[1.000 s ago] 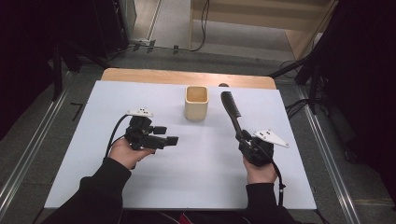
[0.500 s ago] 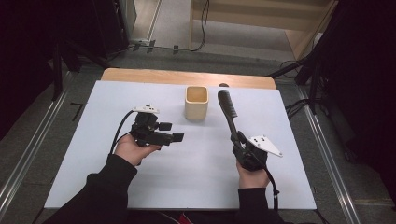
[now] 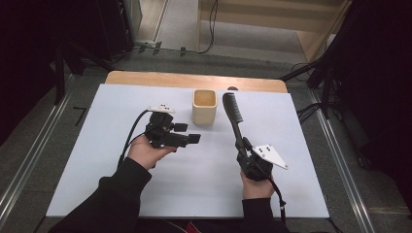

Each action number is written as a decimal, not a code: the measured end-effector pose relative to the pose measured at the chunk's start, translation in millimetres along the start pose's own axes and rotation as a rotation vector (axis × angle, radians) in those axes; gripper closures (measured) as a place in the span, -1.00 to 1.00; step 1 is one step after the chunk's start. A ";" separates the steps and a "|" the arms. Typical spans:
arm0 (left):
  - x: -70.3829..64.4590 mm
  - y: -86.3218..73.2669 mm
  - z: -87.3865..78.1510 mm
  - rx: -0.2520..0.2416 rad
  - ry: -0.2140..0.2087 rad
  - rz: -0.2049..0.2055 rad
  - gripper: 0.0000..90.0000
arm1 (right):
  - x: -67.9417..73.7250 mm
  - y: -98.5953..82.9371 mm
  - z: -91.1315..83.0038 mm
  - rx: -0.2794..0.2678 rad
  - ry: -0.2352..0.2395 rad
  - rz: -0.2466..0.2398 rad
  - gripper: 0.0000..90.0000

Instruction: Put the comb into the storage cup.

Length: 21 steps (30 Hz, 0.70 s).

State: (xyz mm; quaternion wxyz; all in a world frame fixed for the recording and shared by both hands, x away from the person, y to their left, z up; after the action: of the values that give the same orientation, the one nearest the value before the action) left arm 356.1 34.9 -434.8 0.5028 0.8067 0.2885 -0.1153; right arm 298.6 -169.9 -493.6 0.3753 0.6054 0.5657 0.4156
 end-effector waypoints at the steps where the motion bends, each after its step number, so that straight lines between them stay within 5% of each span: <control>1: -0.6 1.2 1.0 0.002 -0.001 0.000 -0.42 | 1.4 -0.4 -0.4 -0.005 -0.001 0.001 0.57; 21: -6.1 19.7 19.1 0.008 0.013 0.016 -0.42 | 11.6 -1.3 -4.3 -0.070 0.009 0.008 0.57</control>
State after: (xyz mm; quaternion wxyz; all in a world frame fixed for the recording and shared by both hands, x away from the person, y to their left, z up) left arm 364.6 9.5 -426.1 0.4986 0.8117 0.2848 -0.1072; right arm 294.2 -158.3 -492.2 0.3921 0.5923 0.5499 0.4393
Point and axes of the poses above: each handheld gripper's, and its own axes: z roughly forward along the jaws, y roughly out of its top, x roughly to its left, the point moved 7 cm from there along z, roughly forward along the jaws, and after that the axes turned 11 degrees about -y, right-handed, at the moved point
